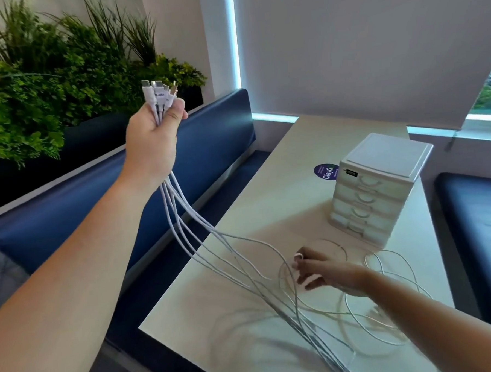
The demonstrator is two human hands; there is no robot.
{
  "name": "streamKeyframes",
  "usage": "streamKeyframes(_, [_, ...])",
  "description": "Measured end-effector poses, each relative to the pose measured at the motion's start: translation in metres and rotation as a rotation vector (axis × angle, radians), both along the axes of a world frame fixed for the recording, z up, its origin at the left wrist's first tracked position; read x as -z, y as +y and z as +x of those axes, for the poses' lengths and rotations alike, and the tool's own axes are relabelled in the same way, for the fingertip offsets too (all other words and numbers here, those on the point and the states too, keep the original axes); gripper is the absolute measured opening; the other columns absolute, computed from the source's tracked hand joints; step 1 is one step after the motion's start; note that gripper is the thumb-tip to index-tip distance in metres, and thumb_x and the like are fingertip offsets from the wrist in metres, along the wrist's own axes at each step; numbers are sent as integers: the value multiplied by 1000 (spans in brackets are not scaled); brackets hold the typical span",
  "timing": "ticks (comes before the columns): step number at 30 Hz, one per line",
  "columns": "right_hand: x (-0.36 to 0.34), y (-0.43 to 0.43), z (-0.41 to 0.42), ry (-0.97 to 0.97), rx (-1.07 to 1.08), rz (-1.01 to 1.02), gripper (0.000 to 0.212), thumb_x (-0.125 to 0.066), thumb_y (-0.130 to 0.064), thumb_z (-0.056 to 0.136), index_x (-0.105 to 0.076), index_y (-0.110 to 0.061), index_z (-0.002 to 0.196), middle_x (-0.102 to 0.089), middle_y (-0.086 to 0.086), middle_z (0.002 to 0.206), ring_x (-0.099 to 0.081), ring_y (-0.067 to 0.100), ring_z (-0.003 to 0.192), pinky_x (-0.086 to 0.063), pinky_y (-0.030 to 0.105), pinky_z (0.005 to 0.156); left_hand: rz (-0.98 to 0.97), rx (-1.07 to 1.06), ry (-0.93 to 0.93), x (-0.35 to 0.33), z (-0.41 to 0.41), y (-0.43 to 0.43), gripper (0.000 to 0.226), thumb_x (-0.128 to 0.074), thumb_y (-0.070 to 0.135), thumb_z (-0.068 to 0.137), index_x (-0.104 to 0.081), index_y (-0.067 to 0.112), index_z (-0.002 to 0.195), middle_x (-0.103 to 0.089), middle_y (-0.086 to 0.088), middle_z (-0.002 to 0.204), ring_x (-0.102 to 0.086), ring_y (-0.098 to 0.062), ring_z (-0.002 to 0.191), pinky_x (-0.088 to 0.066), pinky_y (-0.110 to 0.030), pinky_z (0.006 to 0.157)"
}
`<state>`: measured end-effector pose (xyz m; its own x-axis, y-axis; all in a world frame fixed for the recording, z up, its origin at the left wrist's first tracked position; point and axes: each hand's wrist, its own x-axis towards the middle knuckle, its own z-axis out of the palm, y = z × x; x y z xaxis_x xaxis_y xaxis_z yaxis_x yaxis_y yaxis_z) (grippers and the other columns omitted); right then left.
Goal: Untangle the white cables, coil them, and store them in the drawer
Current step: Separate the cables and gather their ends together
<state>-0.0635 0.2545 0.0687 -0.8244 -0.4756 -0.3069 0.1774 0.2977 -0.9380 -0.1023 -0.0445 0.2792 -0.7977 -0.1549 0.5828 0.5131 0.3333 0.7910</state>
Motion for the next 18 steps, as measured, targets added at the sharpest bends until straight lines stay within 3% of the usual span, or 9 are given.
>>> streamKeyframes(3, [-4,6,0,-23,189,-71,18,-51,-26,97,-49,-12,84,-50,9,79,-58,21,77,-48,32,71,-26,0,-17,4,-3,6,26,-51,50,93,-58,32,76,-38,9,53,-29,-10,47,-25,-27,49])
streamKeyframes(9, [-16,17,-3,149,486,-97,28,-50,-31,97,-49,-11,77,-48,4,70,-56,16,66,-47,26,62,-48,51,-61,11,-6,12,25,-51,51,91,-59,31,77,-38,10,54,-29,-11,49,-24,-27,49])
streamKeyframes(11, [-17,21,-6,258,526,23,32,-51,-37,95,-55,-10,77,-48,3,69,-50,17,67,-42,27,65,-65,63,-75,15,-7,14,26,-51,52,90,-59,32,76,-38,11,53,-28,-11,48,-24,-27,49])
streamKeyframes(14, [-20,28,-9,214,609,-85,34,-49,-34,97,-64,-8,82,-53,2,68,-53,20,80,-41,32,76,-81,64,-89,20,-8,15,27,-51,54,91,-60,33,76,-38,11,51,-29,-10,48,-24,-27,49])
streamKeyframes(15, [-23,29,-9,186,585,-162,33,-45,-31,99,-67,-10,85,-59,-1,72,-57,19,90,-41,33,82,-85,64,-89,21,-8,15,27,-51,53,91,-60,33,76,-38,12,50,-29,-10,47,-24,-27,49])
streamKeyframes(18, [-34,25,-8,132,466,-316,46,-33,-27,102,-68,-11,76,-70,-4,110,-59,15,112,-38,34,93,-94,76,-90,22,-8,18,25,-51,49,94,-59,32,77,-36,11,52,-29,-9,47,-24,-27,49])
